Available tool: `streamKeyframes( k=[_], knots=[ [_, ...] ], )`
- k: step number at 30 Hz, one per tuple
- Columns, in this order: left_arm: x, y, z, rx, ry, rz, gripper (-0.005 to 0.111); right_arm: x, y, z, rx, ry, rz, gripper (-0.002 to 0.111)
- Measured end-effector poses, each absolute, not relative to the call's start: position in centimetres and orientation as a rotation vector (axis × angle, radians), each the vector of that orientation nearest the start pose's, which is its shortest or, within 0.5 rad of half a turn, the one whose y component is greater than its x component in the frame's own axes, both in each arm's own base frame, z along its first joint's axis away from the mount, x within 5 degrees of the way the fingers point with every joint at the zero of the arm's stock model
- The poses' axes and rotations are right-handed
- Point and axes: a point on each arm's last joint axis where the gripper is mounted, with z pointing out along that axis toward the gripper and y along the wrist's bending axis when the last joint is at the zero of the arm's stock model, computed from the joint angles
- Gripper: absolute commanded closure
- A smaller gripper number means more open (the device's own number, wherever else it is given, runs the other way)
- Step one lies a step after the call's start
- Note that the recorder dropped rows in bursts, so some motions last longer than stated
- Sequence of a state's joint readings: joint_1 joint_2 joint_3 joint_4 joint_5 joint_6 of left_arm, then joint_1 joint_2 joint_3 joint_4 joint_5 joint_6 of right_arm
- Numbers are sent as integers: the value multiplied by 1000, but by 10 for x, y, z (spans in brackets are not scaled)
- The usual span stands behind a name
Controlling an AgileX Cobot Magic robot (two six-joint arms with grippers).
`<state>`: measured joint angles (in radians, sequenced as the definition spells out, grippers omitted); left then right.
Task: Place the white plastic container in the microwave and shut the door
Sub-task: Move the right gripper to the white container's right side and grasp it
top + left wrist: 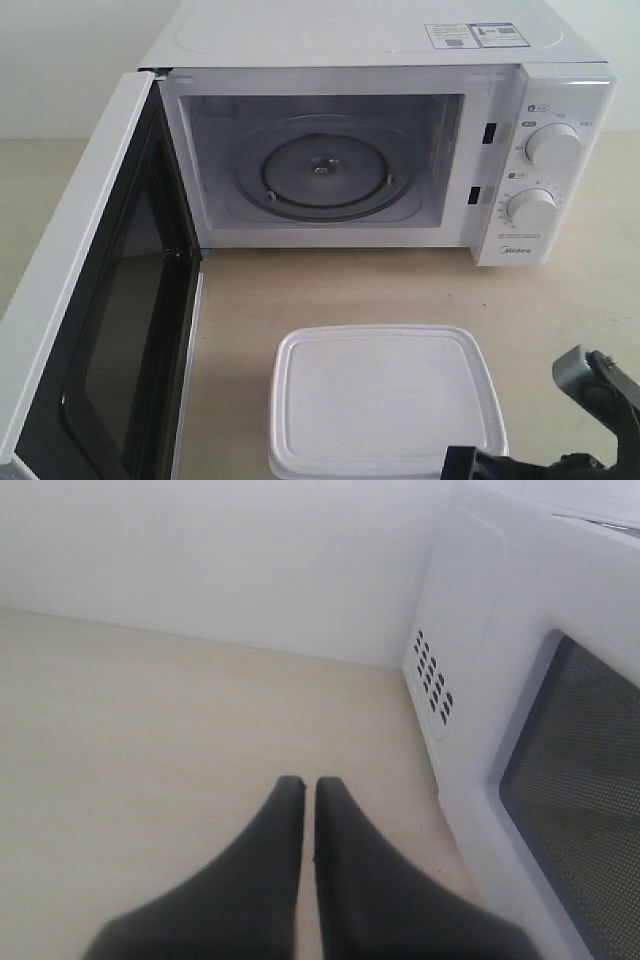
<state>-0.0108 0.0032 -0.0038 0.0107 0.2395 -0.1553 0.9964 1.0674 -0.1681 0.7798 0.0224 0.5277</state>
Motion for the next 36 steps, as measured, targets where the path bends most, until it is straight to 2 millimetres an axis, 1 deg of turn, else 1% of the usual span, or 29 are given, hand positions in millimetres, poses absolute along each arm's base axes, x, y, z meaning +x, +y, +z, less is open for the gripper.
streamKeyframes(
  k=[6, 9, 13, 16, 19, 21, 23, 25, 28, 30, 32, 36],
  knots=[
    [56, 0, 193, -117, 1720, -113, 102, 94, 127, 149, 622, 2548, 938, 68],
    [56, 0, 193, -117, 1720, -113, 102, 100, 127, 149, 684, 2478, 941, 68],
    [56, 0, 193, -117, 1720, -113, 102, 113, 125, 155, 704, 2299, 955, 69],
    [56, 0, 193, -117, 1720, -113, 102, 126, 119, 164, 682, 2141, 936, 69],
    [56, 0, 193, -117, 1720, -113, 102, 132, 115, 168, 642, 2075, 915, 69],
    [56, 0, 193, -117, 1720, -113, 102, 129, 118, 165, 666, 2137, 953, 69],
    [56, 0, 193, -117, 1720, -113, 102, 122, 122, 159, 703, 2239, 989, 69],
    [56, 0, 193, -117, 1720, -113, 102, 113, 127, 154, 713, 2346, 1012, 69],
    [56, 0, 193, -117, 1720, -113, 102, 99, 135, 150, 725, 2449, 1059, 69],
    [56, 0, 193, -117, 1720, -113, 102, 93, 140, 151, 703, 2473, 1093, 69],
    [56, 0, 193, -117, 1720, -113, 102, 90, 142, 151, 702, 2477, 1108, 69],
    [56, 0, 193, -117, 1720, -113, 102, 94, 142, 150, 789, 2425, 1112, 69]
  ],
)
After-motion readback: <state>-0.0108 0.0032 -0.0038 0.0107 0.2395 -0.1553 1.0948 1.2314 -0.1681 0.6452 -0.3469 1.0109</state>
